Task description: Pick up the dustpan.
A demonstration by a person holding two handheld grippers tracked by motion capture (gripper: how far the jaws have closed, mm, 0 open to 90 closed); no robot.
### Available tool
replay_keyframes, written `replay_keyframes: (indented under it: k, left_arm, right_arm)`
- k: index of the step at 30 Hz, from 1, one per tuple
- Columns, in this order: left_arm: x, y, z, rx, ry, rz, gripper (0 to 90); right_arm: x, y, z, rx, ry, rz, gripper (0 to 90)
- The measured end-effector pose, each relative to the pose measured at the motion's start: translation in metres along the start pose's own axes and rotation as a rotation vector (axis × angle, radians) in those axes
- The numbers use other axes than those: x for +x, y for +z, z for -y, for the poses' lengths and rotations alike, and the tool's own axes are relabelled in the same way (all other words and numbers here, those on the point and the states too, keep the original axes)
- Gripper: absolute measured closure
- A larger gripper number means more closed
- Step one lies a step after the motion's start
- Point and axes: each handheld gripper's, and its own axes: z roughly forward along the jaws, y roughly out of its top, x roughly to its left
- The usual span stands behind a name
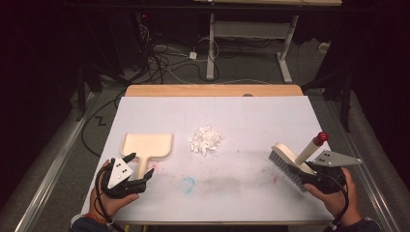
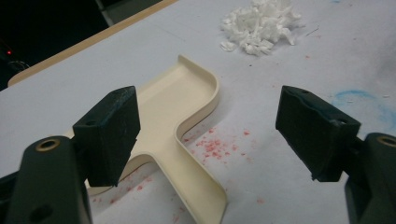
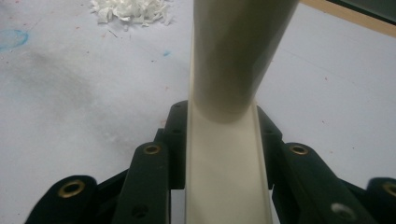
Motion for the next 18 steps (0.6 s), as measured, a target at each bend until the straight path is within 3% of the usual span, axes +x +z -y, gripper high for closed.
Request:
replay_keyframes:
  k: [6,18]
  left_arm:
    - [0.0024,-0.0004,0.0014,0.023,-0.018,-0.018,21.0]
    - [0.0047,-0.0019,0.0035,0.047,-0.058,-0.010,20.2]
  right_arm:
    - [0.0001,-0.0015,-0.0005,-0.006,-0.006,0.008,67.7]
    - [0.0011,0.0003,-0.0036,-0.011,-0.006,0.012,67.7]
